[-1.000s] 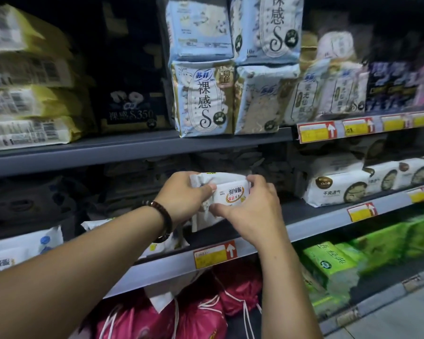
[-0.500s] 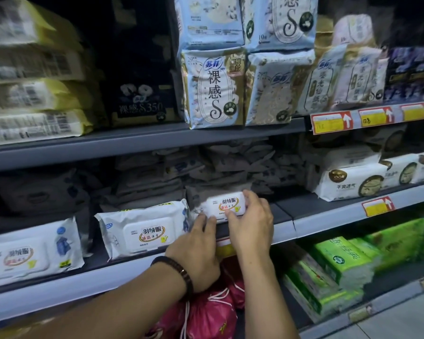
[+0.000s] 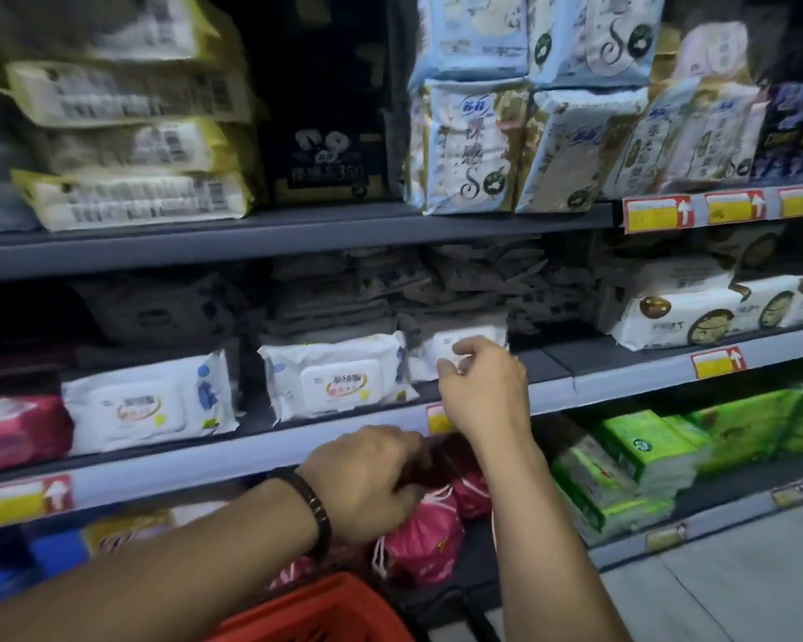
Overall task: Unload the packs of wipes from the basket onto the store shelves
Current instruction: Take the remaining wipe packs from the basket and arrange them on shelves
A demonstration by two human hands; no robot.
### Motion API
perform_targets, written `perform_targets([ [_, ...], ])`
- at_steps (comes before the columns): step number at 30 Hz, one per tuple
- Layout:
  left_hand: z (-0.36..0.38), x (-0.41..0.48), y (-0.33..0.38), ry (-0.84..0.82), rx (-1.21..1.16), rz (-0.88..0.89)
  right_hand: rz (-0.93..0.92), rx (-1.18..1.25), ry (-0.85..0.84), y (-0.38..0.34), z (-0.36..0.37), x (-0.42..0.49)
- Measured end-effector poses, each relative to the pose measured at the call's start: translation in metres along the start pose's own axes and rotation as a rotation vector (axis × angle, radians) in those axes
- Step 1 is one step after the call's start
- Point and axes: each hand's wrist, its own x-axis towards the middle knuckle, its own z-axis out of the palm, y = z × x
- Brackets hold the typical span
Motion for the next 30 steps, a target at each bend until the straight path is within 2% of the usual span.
perform_targets([
  [4,0.006,-0.092,-0.035,-0.289,0.057,0.054,-0.084,0.095,-0.283,-0.032,0.009,-0.05],
  [7,0.019,-0.154,-0.069,-0.412,0.08,0.015,-0.186,-0.042,-0.663,-0.059,0.024,-0.091],
  [9,0.029,-0.187,-0.093,-0.478,0.071,-0.043,-0.223,-0.208,-0.776,-0.067,0.041,-0.115],
  [10,0.034,-0.199,-0.102,-0.509,0.056,-0.071,-0.208,-0.266,-0.835,-0.065,0.052,-0.126],
  [14,0.06,-0.228,-0.127,-0.624,0.025,-0.128,-0.052,-0.491,-1.257,-0.022,0.121,-0.187],
  [17,0.083,-0.232,-0.139,-0.829,0.083,-0.166,-0.149,-0.734,-1.441,0.033,0.186,-0.247],
  [19,0.092,-0.231,-0.146,-0.936,0.158,-0.182,-0.214,-0.804,-1.493,0.077,0.223,-0.29],
  [20,0.093,-0.229,-0.15,-0.939,0.158,-0.181,-0.261,-0.843,-1.457,0.1,0.237,-0.308],
  [21,0.093,-0.226,-0.154,-0.92,0.129,-0.179,-0.298,-0.862,-1.393,0.115,0.246,-0.322],
  [23,0.09,-0.222,-0.163,-0.858,0.05,-0.164,-0.487,-0.936,-1.275,0.137,0.258,-0.337],
  [25,0.086,-0.218,-0.174,-0.802,0.004,-0.186,-0.685,-1.039,-1.279,0.147,0.266,-0.335],
  [28,0.087,-0.218,-0.187,-0.813,0.047,-0.23,-0.903,-1.211,-1.26,0.162,0.277,-0.322],
  [30,0.092,-0.218,-0.191,-0.863,0.093,-0.247,-0.9,-1.23,-1.252,0.197,0.295,-0.33],
])
